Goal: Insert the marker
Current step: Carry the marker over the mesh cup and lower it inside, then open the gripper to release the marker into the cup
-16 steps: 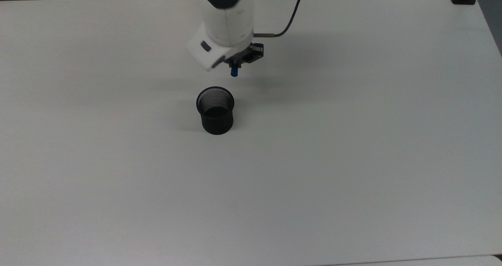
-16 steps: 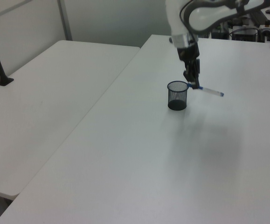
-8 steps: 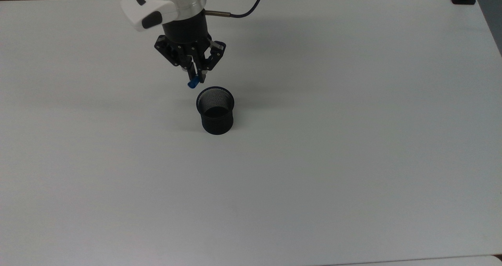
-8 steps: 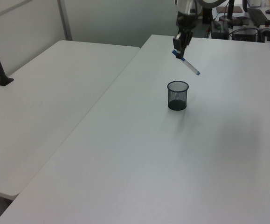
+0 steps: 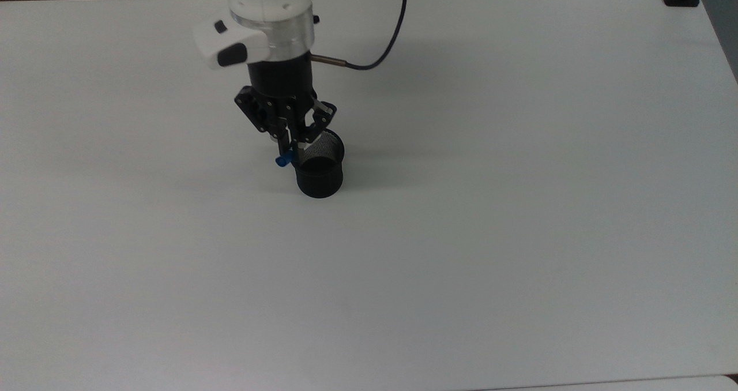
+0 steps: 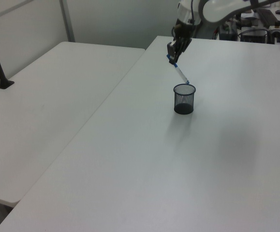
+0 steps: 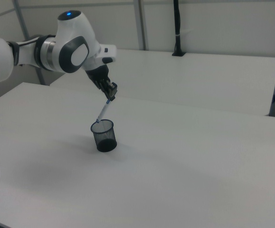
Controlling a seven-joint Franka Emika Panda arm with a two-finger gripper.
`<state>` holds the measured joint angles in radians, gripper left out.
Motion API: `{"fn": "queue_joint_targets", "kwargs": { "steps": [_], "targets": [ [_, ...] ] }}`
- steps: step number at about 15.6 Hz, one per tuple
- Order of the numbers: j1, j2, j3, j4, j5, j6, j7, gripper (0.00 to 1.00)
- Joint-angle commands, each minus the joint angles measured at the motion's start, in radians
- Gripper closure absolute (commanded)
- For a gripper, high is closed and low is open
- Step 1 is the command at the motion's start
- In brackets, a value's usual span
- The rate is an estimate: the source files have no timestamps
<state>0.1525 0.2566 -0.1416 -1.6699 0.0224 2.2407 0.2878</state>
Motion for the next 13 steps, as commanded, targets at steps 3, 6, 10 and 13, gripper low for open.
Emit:
{"fn": "queue_joint_targets", "kwargs": {
  "steps": [3, 6, 10, 13],
  "targets": [
    [0.025, 0.018, -0.003, -0.024, -0.137, 0.03, 0.04, 0.9],
    [0.041, 0.038, -0.003, -0.027, -0.157, 0.03, 0.04, 0.88],
    [0.051, 0.036, -0.003, -0.048, -0.176, 0.027, 0.04, 0.61],
    [0.056, 0.032, -0.003, -0.05, -0.176, 0.004, 0.04, 0.23]
  ]
}}
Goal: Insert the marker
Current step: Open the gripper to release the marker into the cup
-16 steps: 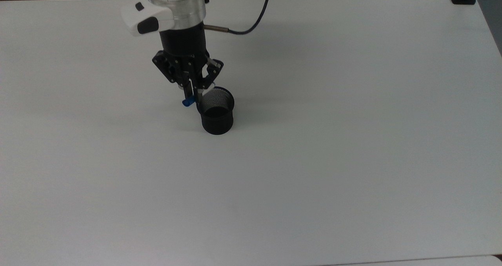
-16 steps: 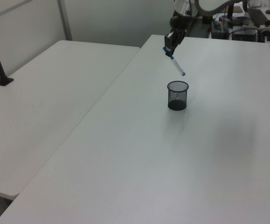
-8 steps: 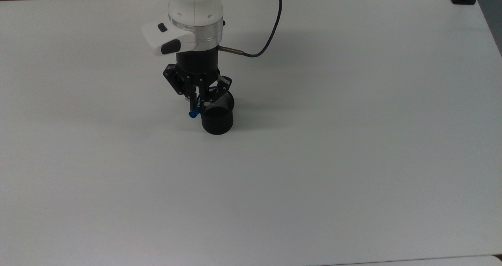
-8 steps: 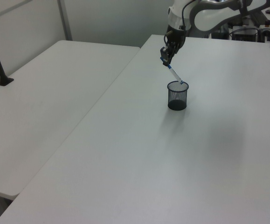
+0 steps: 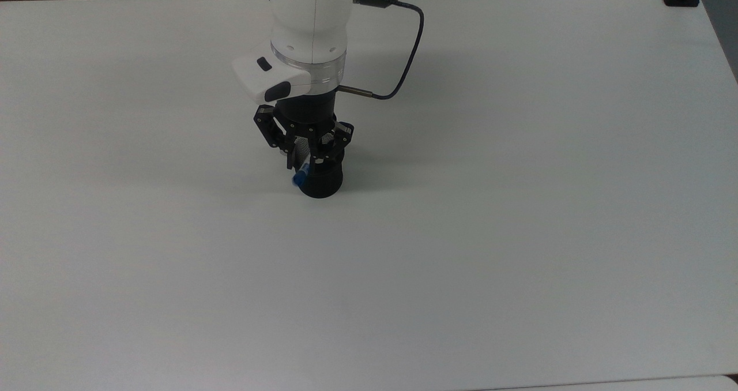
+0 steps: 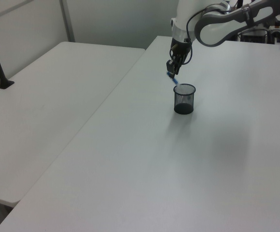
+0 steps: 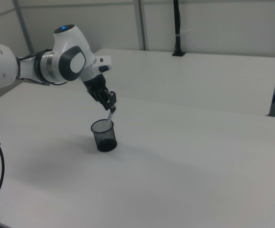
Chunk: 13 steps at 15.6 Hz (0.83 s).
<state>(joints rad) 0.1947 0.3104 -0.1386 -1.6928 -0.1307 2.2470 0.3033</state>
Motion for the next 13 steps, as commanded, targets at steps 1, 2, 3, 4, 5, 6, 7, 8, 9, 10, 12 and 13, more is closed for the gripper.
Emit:
{"fn": "queue_joint_targets", "kwargs": {
  "steps": [1, 2, 3, 4, 5, 6, 7, 8, 9, 10, 12, 13],
  "targets": [
    [0.012, -0.025, -0.006, -0.024, -0.021, -0.016, 0.025, 0.21],
    [0.011, -0.028, -0.004, -0.022, -0.02, -0.032, 0.023, 0.2],
    [0.008, -0.034, -0.006, -0.021, -0.02, -0.043, 0.019, 0.2],
    [0.005, -0.043, -0.004, -0.018, -0.017, -0.059, 0.017, 0.2],
    [0.002, -0.065, -0.004, -0.018, -0.01, -0.094, 0.014, 0.2],
    [-0.001, -0.083, -0.004, -0.018, -0.004, -0.136, 0.008, 0.2],
    [-0.003, -0.106, -0.004, -0.018, 0.006, -0.182, -0.01, 0.17],
    [-0.003, -0.123, -0.004, -0.018, 0.034, -0.229, -0.039, 0.12],
    [-0.003, -0.131, -0.007, -0.015, 0.068, -0.269, -0.079, 0.08],
    [-0.003, -0.146, -0.009, -0.007, 0.095, -0.306, -0.119, 0.04],
    [-0.024, -0.165, -0.009, 0.016, 0.112, -0.397, -0.176, 0.0],
    [-0.034, -0.177, -0.01, 0.025, 0.114, -0.438, -0.196, 0.0]
  ]
}}
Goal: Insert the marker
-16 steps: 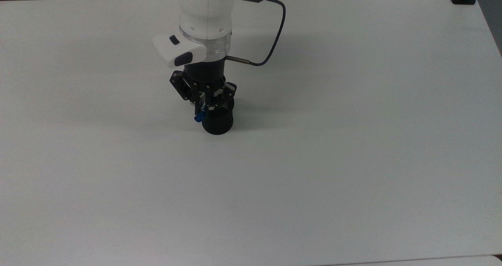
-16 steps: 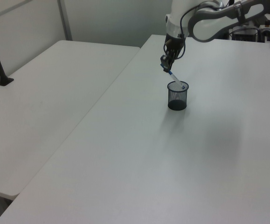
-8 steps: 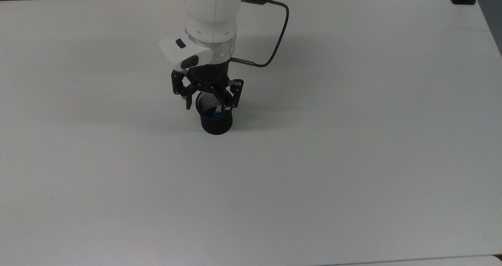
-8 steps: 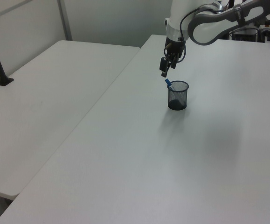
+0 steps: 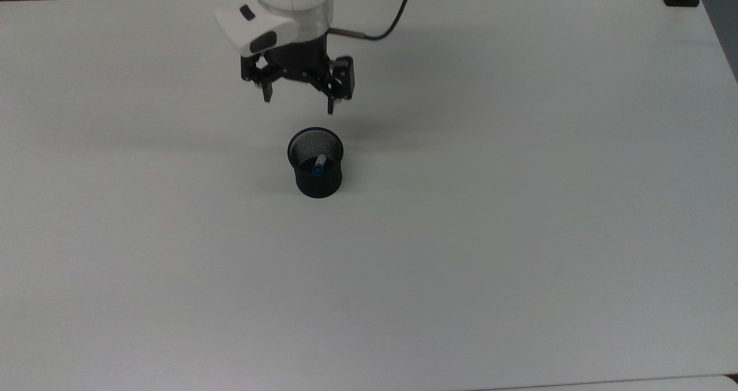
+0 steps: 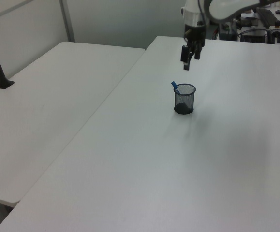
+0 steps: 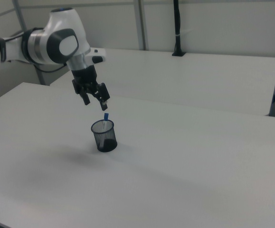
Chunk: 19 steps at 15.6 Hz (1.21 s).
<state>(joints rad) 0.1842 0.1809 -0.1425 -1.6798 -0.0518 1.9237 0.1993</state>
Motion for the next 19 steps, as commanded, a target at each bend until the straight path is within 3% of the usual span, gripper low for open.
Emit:
{"fn": "queue_joint_targets", "kwargs": {
  "steps": [1, 5, 16, 19],
  "targets": [
    [-0.023, -0.072, -0.006, 0.012, 0.038, -0.152, -0.103, 0.0],
    [-0.026, -0.135, -0.008, 0.006, 0.039, -0.241, -0.098, 0.0],
    [-0.132, -0.196, -0.009, 0.014, 0.062, -0.238, -0.106, 0.0],
    [-0.13, -0.195, -0.005, 0.014, 0.062, -0.232, -0.103, 0.0]
  ]
}}
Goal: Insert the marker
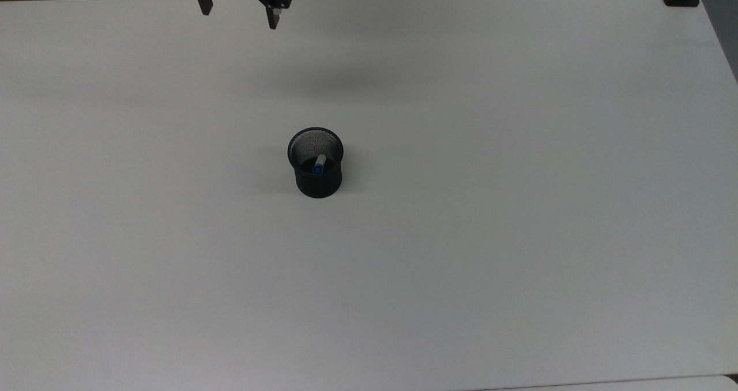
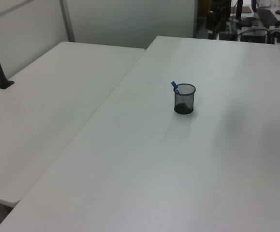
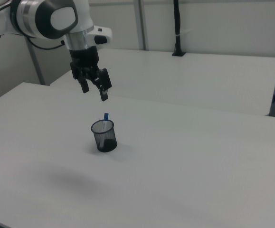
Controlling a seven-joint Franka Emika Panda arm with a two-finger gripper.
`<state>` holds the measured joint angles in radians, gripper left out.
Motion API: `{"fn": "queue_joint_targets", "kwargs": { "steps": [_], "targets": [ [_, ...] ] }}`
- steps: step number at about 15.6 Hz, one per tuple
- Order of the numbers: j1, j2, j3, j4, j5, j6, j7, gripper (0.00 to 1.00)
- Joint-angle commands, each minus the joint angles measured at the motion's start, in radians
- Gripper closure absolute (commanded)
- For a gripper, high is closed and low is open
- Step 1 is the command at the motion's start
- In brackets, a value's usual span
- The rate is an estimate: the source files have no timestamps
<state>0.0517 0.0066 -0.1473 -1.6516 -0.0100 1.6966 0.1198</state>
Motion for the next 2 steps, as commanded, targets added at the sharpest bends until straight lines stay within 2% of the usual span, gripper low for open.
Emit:
{"fn": "queue_joint_targets", "kwargs": {
  "steps": [1, 2],
  "targets": [
    [0.003, -0.02, 0.002, -0.014, 0.021, -0.005, -0.023, 0.0],
    [0.0, -0.02, 0.002, -0.014, 0.021, -0.005, -0.023, 0.0]
  ]
}}
